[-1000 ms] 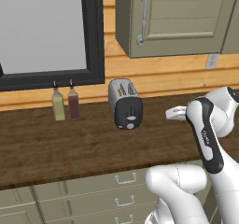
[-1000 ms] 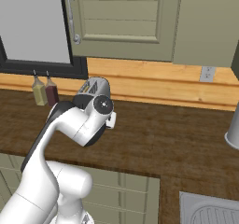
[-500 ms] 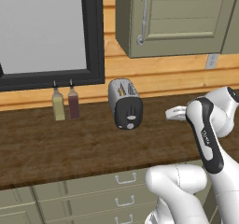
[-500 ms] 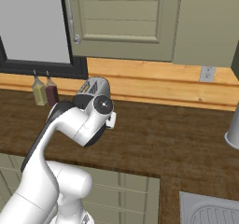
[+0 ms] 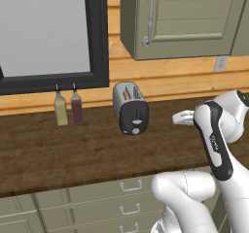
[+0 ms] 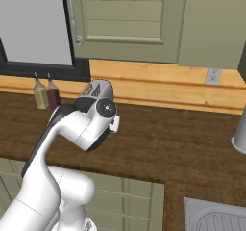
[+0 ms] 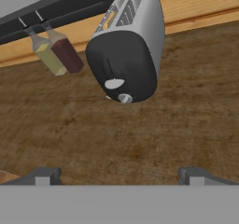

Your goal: Start the toaster. Once the lever pops up, take the bread to the plate on the dining counter.

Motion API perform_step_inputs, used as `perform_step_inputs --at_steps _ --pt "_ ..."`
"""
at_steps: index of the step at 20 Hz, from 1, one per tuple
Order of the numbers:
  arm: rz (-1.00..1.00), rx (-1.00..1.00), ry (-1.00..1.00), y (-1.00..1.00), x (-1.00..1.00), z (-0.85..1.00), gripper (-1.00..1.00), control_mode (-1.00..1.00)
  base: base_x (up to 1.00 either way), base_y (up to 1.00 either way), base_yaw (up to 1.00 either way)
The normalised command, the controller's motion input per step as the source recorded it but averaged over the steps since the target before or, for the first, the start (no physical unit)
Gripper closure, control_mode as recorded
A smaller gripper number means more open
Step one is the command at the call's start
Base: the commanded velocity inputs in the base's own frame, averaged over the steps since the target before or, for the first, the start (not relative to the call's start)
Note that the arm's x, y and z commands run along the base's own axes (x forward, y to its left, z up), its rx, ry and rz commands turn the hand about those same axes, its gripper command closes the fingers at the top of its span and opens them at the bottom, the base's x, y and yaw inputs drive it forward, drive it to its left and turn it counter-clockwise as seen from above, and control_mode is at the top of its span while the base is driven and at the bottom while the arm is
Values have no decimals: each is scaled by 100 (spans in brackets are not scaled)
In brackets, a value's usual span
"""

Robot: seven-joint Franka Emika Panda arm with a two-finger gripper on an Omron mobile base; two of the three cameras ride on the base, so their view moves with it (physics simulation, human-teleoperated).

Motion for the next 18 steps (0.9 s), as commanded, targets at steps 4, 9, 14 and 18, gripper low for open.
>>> perform_step_inputs --at_steps 4,9,14,18 --pt "0 0 0 0 0 0 -100 -100 0 0 0" --pt "0 0 0 0 0 0 -100 -100 0 0 0" --pt "0 0 0 0 0 0 -100 -100 0 0 0" --pt "0 -6 0 15 3 0 -100 -100 0 0 0"
